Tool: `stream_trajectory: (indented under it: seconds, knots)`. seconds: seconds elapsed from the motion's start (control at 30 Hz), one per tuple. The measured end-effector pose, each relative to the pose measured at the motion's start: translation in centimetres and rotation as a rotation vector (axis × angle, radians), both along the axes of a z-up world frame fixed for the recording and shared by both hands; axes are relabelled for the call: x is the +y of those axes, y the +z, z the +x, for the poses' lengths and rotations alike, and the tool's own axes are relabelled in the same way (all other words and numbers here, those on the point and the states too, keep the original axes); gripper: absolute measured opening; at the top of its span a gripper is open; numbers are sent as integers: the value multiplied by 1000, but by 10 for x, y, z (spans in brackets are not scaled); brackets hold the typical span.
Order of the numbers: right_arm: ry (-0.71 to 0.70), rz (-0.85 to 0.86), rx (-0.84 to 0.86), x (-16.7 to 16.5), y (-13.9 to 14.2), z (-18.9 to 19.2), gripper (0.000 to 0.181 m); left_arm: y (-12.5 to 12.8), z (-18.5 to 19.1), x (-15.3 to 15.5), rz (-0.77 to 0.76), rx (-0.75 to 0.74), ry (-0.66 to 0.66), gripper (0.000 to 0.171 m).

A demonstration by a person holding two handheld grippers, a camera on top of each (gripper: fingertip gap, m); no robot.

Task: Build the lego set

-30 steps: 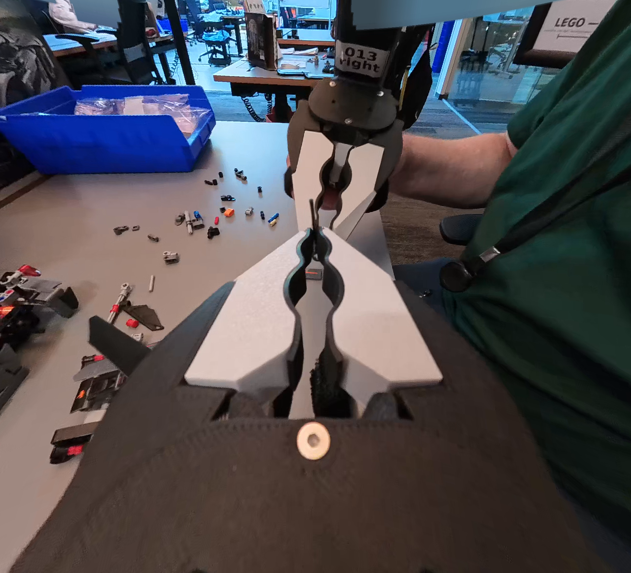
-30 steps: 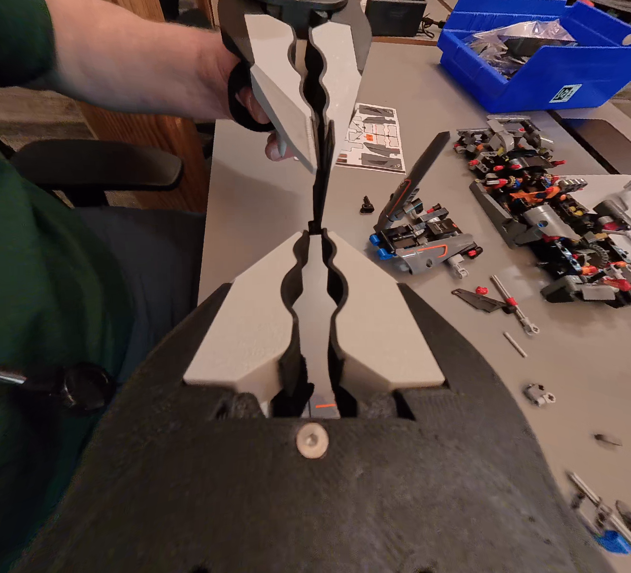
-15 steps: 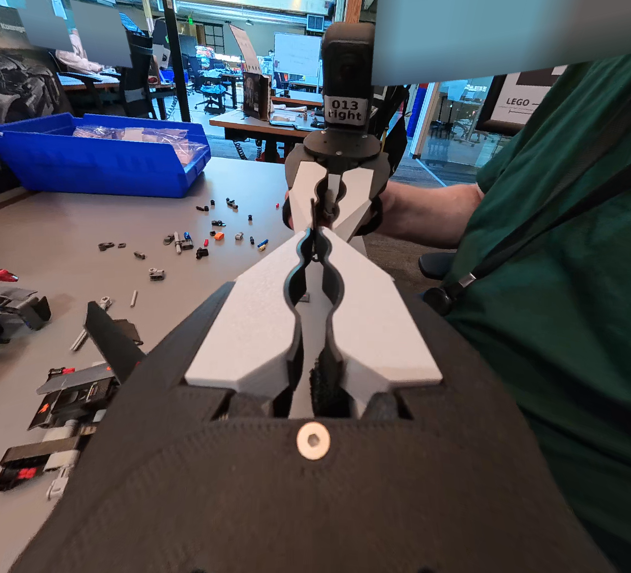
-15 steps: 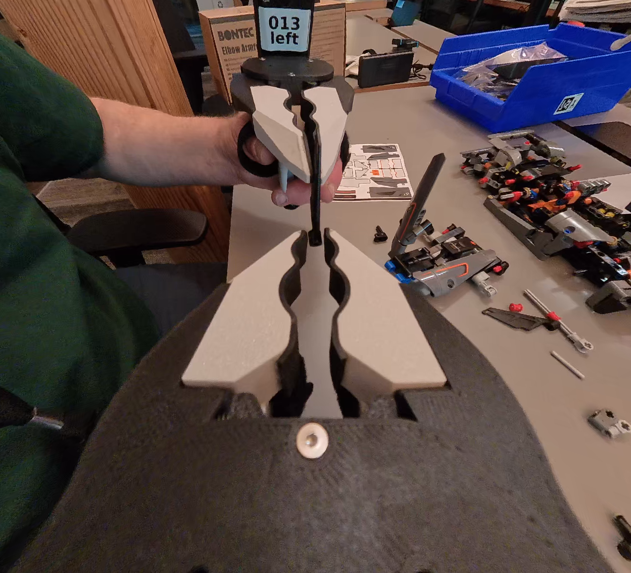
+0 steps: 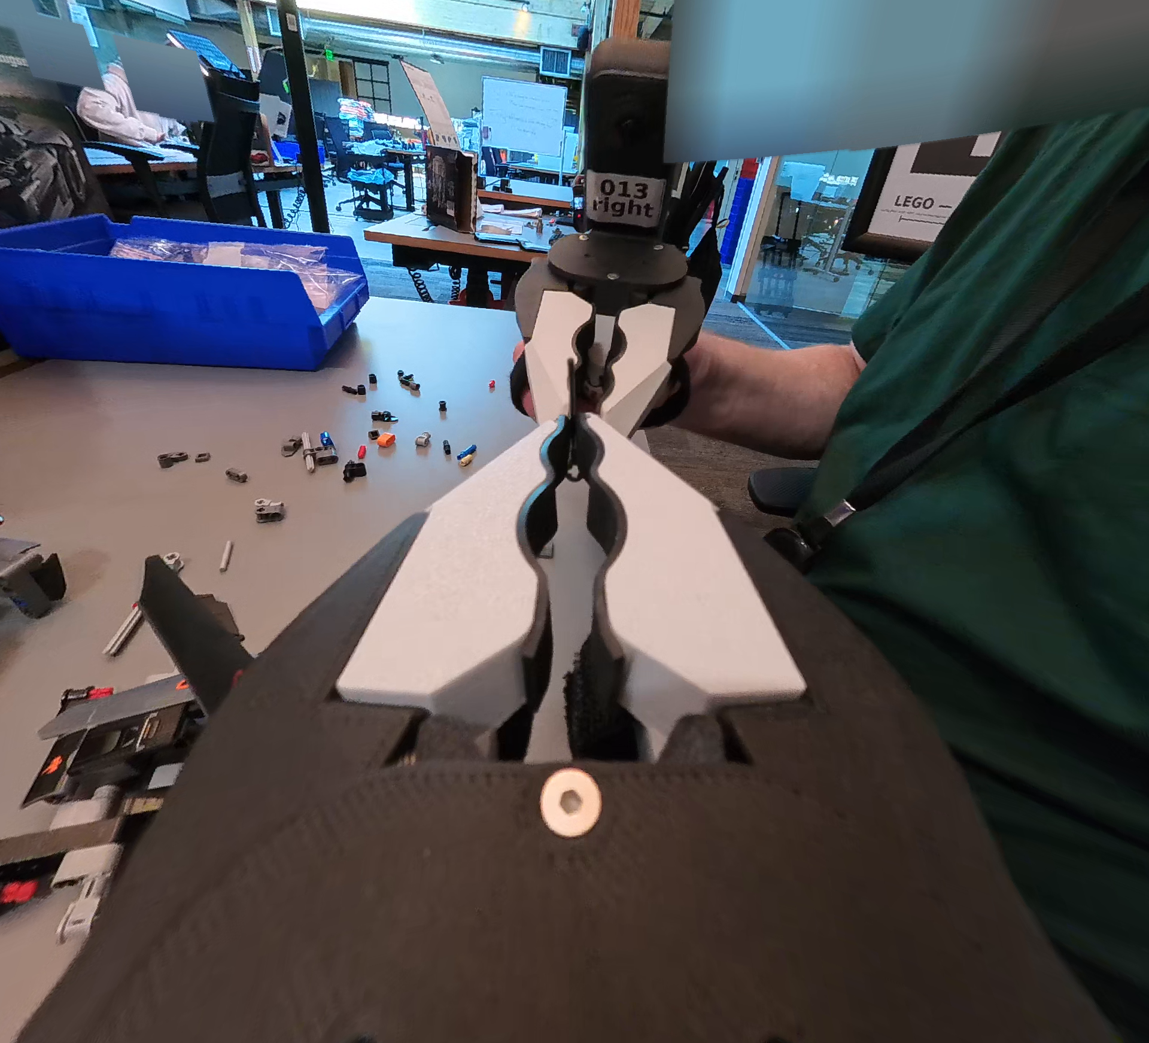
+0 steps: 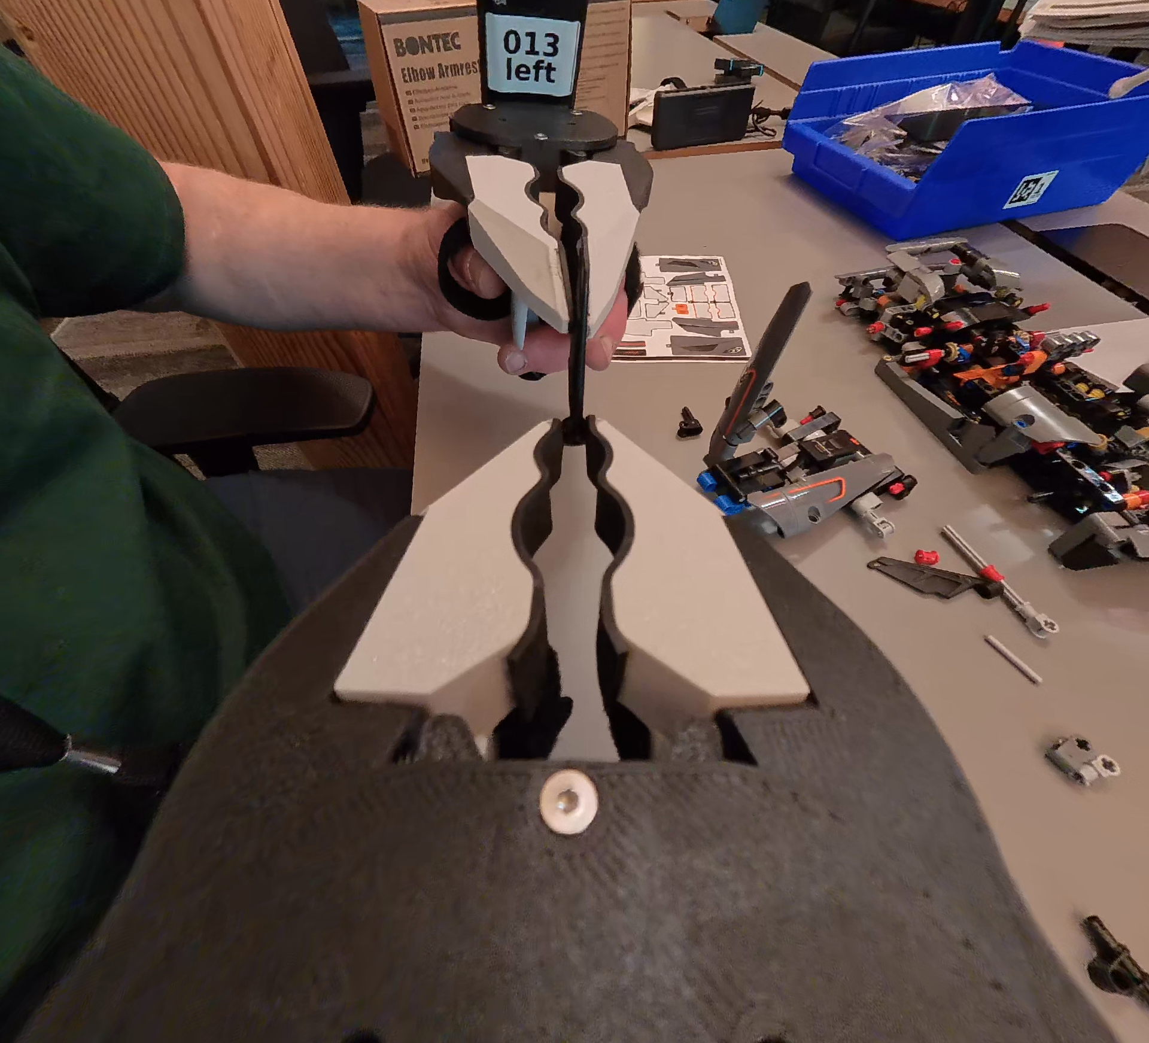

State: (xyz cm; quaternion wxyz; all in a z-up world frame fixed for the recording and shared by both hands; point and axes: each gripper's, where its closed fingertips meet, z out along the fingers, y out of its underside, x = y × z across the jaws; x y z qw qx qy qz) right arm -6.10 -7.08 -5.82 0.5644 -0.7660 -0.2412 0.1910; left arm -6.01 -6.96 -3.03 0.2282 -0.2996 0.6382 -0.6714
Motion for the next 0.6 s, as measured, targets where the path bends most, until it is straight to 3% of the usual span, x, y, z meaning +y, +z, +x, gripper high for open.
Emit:
stream_trajectory:
  seconds: [0.07, 0.2, 0.37, 0.47, 0.6]
  knots:
    - [-13, 2, 24, 1, 1, 2, 5, 0, 1, 3, 17, -3, 25, 0]
    - [-68, -13, 37, 3, -4, 14, 5, 5, -5, 25, 97, -38, 146, 18]
    - [-157, -39, 76, 11, -11, 28, 5, -18, -5, 88, 406, -15, 382, 31]
    - [-220, -66, 70, 20, -19, 32, 5, -36, 8, 106, 451, 41, 376, 43]
    - [-297, -95, 64, 33, -30, 35, 5, -59, 27, 104, 484, 85, 269, 47]
